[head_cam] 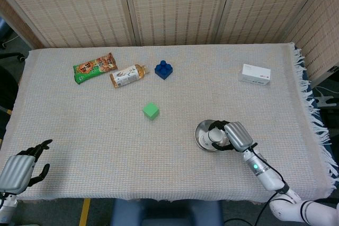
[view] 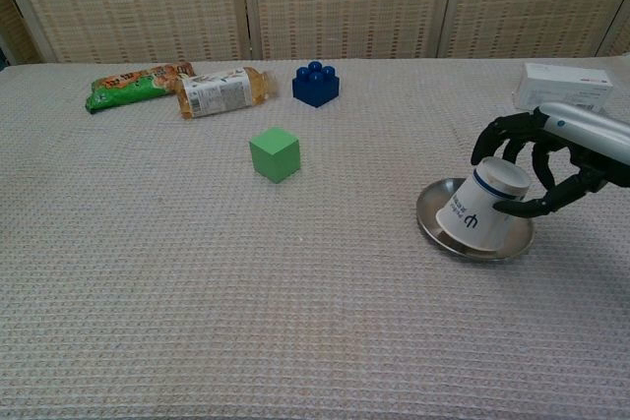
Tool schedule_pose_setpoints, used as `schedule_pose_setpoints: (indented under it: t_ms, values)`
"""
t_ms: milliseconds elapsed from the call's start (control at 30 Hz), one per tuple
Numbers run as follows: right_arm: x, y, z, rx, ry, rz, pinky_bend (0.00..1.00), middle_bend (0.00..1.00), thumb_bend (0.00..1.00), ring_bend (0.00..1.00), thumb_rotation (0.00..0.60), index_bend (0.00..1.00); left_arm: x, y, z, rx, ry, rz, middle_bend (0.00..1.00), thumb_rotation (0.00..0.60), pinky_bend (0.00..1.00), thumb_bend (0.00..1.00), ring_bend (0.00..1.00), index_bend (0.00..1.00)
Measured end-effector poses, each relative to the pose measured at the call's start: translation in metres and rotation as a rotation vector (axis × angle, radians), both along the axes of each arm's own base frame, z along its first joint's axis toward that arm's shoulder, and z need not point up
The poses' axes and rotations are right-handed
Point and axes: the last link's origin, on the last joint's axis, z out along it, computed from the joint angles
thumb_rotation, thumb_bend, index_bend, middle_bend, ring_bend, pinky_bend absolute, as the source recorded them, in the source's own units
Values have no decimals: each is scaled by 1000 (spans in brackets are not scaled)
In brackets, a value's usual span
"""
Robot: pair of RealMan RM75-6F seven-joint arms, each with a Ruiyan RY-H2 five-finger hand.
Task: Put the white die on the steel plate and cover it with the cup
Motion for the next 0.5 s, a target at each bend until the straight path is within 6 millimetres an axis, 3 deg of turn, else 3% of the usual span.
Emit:
schedule_pose_setpoints:
  t_ms: [500]
  values:
    - [3,-9,-22,-14,88,10,653,516,147,424,600,593,0,0,2,4,-6,-2,285,600,473,440,345,149]
